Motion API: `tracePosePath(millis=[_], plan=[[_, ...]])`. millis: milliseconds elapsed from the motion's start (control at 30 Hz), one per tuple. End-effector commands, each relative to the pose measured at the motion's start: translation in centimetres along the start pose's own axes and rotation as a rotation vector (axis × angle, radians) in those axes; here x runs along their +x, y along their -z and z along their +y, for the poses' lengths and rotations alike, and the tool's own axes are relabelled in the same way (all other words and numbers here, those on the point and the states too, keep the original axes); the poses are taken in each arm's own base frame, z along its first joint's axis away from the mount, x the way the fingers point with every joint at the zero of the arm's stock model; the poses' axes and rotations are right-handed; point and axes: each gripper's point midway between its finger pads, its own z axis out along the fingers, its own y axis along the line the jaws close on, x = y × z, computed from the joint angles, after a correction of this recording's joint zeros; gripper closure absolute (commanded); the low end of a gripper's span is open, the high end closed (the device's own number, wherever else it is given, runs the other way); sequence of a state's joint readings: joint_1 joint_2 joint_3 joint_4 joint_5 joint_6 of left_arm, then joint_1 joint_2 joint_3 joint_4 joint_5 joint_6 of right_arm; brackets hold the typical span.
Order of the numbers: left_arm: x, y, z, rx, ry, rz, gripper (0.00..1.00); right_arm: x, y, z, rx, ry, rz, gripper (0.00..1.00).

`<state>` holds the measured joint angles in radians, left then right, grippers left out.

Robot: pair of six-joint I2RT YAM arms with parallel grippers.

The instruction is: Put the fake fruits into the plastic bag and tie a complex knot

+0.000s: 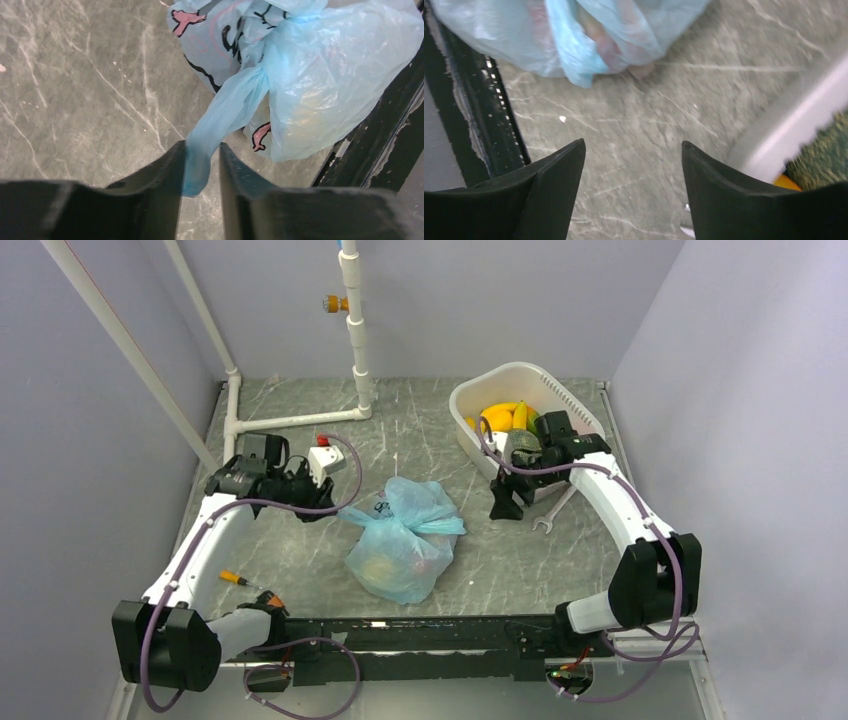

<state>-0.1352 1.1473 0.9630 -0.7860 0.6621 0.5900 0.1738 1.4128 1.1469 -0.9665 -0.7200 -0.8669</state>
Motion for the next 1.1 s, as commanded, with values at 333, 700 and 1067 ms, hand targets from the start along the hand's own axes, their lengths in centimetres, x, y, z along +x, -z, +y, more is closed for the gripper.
tracePosePath(millis=[333,700,1067], plan=[[0.3,0.3,-1.3,0.064,-0.142,-0.012,0.33,-4.7,-7.3,4.9,-0.037,0.186,-0.011,0.24],[1.9,-0.8,0.0,0.028,-0.105,0.043,0.35,-1.7,-10.3,7.5,-0.118,0.280,0.069,0.53],[2.5,-3.0,-0.1,0.077,-0.255,0.039,0.37,-2.9,-11.4,5.3,-0.018,0.281,0.057,0.60]])
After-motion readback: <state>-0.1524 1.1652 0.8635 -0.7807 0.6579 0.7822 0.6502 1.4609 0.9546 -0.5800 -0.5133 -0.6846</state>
